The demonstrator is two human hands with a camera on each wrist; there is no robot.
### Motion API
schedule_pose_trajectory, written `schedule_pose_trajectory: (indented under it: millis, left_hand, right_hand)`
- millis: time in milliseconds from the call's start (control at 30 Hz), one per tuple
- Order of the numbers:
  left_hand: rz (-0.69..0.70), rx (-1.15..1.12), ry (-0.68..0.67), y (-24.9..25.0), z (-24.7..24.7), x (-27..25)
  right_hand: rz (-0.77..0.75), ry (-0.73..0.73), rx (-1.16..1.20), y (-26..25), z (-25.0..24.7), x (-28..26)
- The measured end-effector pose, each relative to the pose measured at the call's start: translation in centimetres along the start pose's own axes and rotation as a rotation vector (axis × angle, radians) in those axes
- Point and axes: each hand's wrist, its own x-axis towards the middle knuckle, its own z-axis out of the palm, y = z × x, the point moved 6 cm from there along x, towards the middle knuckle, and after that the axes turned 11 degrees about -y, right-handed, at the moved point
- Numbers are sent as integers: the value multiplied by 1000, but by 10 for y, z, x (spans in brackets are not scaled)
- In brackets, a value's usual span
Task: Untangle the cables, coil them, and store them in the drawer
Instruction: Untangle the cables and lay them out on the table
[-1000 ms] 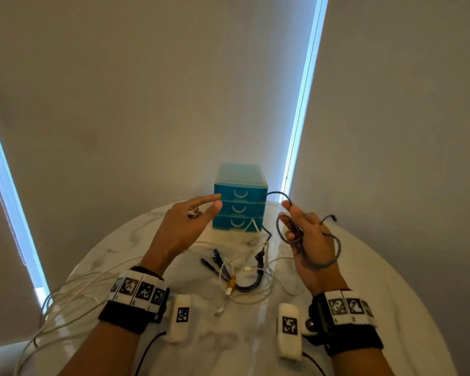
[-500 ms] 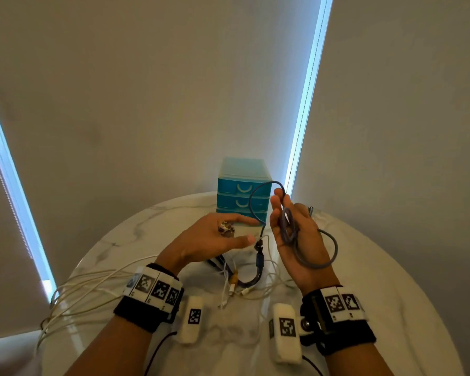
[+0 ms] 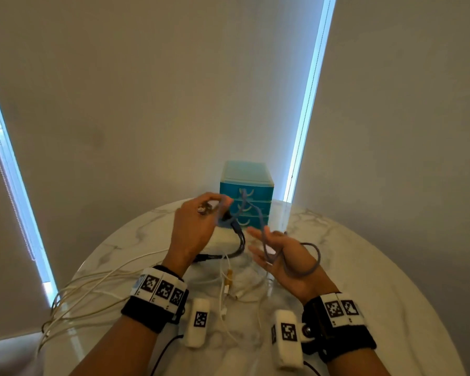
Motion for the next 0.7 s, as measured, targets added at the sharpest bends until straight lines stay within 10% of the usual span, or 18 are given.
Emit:
schedule_pose_trajectory:
  millis: [100,333,700]
  left_hand:
    - [73,-167,199,-2,-28,1]
    - [89,-401,-46,9,1,2]
    - [15,-237,64,0,-15,2]
  right_hand:
    - [70,6,-125,13,-14,6]
    - [-327,-23,-676,-9,20,8]
    - [-318,-18,-790,-12,27,0]
